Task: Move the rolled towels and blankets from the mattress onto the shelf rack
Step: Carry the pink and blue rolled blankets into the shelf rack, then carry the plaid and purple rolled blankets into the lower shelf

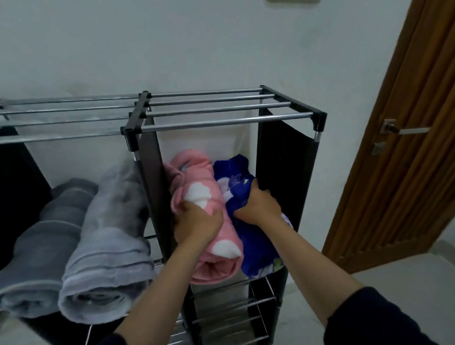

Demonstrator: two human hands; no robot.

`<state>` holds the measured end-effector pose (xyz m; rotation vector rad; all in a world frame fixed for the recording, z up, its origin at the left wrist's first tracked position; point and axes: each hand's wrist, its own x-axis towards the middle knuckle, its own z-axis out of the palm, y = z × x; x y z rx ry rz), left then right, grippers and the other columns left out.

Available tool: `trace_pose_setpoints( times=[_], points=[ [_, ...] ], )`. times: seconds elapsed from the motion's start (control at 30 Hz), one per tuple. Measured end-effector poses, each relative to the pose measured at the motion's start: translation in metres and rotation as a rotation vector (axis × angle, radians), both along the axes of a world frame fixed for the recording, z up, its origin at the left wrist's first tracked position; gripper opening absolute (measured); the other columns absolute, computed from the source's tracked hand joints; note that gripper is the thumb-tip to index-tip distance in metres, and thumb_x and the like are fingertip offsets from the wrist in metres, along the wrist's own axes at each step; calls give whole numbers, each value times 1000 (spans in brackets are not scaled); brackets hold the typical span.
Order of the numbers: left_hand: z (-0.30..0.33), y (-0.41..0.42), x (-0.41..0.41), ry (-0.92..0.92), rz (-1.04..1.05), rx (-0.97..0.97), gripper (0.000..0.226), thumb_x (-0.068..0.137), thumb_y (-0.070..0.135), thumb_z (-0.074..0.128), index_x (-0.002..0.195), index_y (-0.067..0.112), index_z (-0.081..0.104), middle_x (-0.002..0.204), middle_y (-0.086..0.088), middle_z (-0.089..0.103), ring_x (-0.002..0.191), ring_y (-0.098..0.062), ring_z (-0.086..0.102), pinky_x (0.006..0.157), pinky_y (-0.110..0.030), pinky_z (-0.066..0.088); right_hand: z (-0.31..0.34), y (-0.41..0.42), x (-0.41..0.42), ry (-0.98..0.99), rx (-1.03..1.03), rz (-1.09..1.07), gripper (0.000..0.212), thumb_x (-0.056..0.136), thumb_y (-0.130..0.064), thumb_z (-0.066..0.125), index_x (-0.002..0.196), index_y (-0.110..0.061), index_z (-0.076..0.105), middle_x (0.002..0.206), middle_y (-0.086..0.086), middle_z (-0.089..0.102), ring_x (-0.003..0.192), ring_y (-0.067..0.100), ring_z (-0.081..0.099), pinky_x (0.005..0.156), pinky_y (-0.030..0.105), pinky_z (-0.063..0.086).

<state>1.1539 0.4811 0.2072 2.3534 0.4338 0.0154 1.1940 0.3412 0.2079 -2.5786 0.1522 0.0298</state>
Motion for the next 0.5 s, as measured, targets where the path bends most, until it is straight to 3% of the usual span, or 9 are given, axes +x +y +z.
trace_pose_setpoints(
  times=[0.1,0.2,0.33,0.43,0.5],
  points=[
    [-1,3,0,-8,-12,-30,98,86,51,53,152,2,0,156,-23,24,138,-42,34,108,-45,35,1,2,-8,-107,-99,-7,92,72,-43,67,146,-15,20,139,27,38,126,45,40,104,52,38],
    [-4,5,-14,-56,-47,-55,97,84,51,54,153,9,1,158,-22,18,140,-42,29,113,-46,31,-1,1,-34,-270,-44,-2,67,80,-38,62,137,-9,39,135,25,46,123,43,45,103,50,39],
    [-4,-6,-57,-118,-95,-20,90,83,48,57,152,10,13,157,-24,19,141,-42,25,116,-47,26,-5,-12,-92,-368,83,24,60,86,-30,57,138,-5,40,144,23,42,135,37,37,110,46,33],
    [-8,-30,-104,-186,-130,-20,84,80,46,59,148,9,27,152,-28,26,140,-44,25,115,-50,25,-12,-37,-156,-435,133,-33,50,87,-21,58,131,-1,48,132,22,54,127,36,45,104,38,36],
    [-12,-53,-142,-211,-228,-59,78,80,45,60,142,6,35,147,-31,30,136,-47,29,111,-52,30,-18,-59,-212,-447,147,-127,48,88,-19,57,131,1,47,135,22,52,129,34,44,106,35,34]
  ],
)
